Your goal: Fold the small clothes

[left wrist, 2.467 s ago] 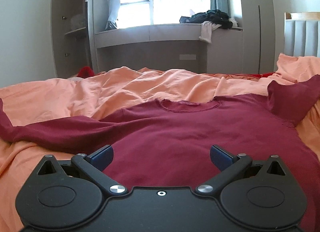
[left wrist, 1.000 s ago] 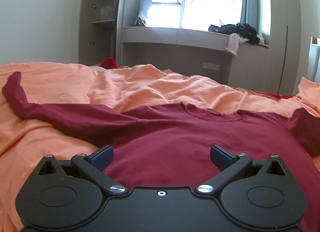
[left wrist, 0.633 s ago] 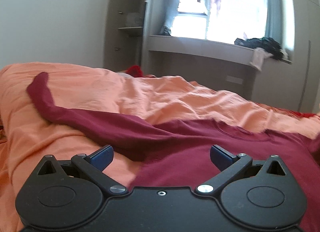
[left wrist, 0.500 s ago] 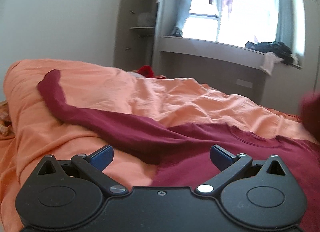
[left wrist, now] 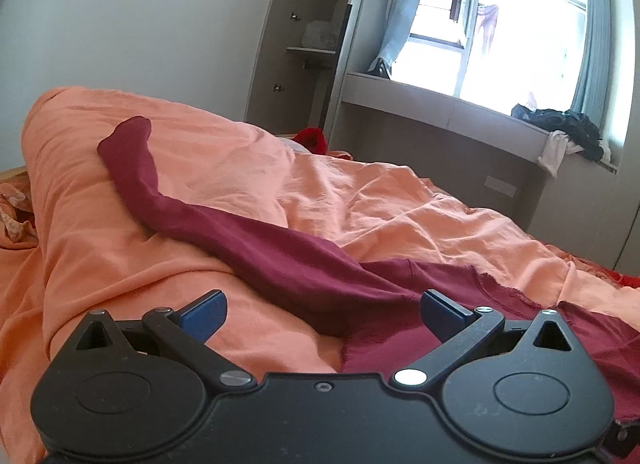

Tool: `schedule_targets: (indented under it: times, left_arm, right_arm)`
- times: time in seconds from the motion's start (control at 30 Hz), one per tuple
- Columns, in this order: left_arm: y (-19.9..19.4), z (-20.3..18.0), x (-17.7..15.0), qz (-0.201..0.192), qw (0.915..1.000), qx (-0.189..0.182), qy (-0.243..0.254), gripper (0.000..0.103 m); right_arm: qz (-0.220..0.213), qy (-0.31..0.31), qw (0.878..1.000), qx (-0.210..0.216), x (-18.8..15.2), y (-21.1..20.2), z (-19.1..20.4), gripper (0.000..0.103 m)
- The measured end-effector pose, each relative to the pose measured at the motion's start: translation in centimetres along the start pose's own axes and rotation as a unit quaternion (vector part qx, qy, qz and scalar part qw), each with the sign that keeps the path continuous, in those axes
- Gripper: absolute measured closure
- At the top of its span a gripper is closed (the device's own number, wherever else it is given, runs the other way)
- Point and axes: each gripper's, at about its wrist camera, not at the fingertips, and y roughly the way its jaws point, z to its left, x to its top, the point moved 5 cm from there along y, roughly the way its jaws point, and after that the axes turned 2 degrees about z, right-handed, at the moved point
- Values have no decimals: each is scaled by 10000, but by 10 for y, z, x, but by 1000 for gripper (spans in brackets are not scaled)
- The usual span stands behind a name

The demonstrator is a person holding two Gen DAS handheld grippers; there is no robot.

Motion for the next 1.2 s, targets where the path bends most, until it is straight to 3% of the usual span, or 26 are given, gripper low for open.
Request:
schedule_targets:
  times: [0.3, 0.33, 0.37, 0.43, 0.53, 0.67, 0.73, 0.8, 0.87, 0.93, 1.03, 1.17, 1.2]
  left_arm:
    - [-1, -31, -9, 112, 9977, -589, 328, 0]
    - [0, -36, -12, 185, 9969, -622, 439, 0]
    - [2, -41, -16, 255, 9960, -640, 561, 0]
    - [4, -49, -22, 347, 9943, -669, 752, 0]
    - [7, -56, -31, 453, 9918, -617, 1028, 0]
    - [20, -59, -45, 752, 9854, -214, 1516, 0]
    - [26, -57, -50, 887, 9839, -204, 1537, 0]
    - [27, -55, -52, 894, 9846, -223, 1488, 0]
    - [27, -53, -53, 878, 9848, -261, 1479, 0]
    - [26, -50, -53, 876, 9852, -301, 1442, 0]
    - [25, -47, -53, 903, 9850, -360, 1425, 0]
    - [25, -45, -53, 953, 9849, -407, 1390, 0]
    - [25, -46, -54, 957, 9848, -409, 1387, 0]
  right_arm:
    - [-81, 608, 9981, 3, -9, -13, 2, 94]
    - [-80, 784, 9969, -15, -12, -15, -2, 89]
    - [-72, 953, 9954, -64, -16, -18, -3, 75]
    - [-21, 1289, 9915, -169, -27, -23, -13, 54]
    - [223, 1967, 9798, -278, -54, -29, -35, 40]
    - [723, 3210, 9432, -451, -108, -42, -65, 17]
    - [928, 4044, 9084, -519, -140, -45, -83, 12]
    - [1119, 4969, 8562, -871, -176, -47, -101, 6]
    - [1192, 5571, 8147, -1078, -204, -47, -112, 6]
    - [1150, 6084, 7781, -1053, -227, -42, -119, 5]
    - [1063, 6905, 7101, -878, -263, -40, -122, 6]
    - [1029, 7805, 6147, -495, -312, -12, -130, 30]
    - [999, 7945, 5978, -392, -317, -6, -126, 50]
